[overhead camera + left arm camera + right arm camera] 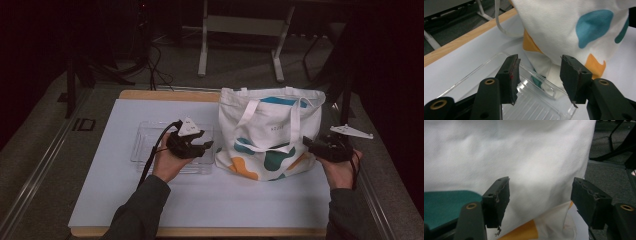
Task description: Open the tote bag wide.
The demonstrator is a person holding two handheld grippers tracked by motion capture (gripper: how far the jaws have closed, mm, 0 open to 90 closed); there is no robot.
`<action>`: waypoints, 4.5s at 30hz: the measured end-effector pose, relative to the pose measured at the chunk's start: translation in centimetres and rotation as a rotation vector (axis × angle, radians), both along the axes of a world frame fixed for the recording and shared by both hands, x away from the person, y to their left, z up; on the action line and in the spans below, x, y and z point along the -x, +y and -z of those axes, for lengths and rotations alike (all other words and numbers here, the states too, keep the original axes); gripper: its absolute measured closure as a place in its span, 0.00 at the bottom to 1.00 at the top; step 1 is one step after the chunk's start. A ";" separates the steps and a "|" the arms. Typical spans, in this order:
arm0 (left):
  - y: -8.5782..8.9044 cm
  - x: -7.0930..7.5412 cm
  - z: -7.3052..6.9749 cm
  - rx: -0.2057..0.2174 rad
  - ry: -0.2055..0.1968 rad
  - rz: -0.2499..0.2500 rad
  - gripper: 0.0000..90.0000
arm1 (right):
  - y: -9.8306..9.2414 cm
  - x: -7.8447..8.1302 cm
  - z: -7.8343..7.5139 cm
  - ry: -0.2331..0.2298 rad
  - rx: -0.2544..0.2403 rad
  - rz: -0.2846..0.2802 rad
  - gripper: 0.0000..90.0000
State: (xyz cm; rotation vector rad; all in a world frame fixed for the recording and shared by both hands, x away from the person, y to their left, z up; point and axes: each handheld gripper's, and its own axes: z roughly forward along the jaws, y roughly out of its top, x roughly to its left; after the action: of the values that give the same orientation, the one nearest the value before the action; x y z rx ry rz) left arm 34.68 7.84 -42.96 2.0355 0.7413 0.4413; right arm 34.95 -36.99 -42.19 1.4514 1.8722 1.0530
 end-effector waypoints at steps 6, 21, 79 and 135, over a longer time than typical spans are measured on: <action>-0.3 -1.1 -0.1 0.013 0.008 -0.004 0.51 | -0.7 -0.9 0.1 0.006 -0.017 0.016 0.28; -1.8 -4.1 0.3 0.076 0.061 0.019 0.35 | -1.9 -4.2 -0.2 0.027 -0.021 -0.029 0.17; -5.2 -4.4 -0.6 0.062 0.044 0.068 0.97 | -3.8 -3.5 -0.6 -0.005 -0.097 -0.126 0.99; -6.6 -0.3 2.3 -0.121 0.045 0.142 0.96 | -2.9 3.5 3.2 0.028 0.109 -0.232 0.98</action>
State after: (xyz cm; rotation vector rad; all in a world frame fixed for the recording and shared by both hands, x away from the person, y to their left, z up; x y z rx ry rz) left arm 34.95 1.21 -45.24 2.2012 0.6049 0.3671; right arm 31.41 -39.92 -45.36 1.2146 2.1222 1.0221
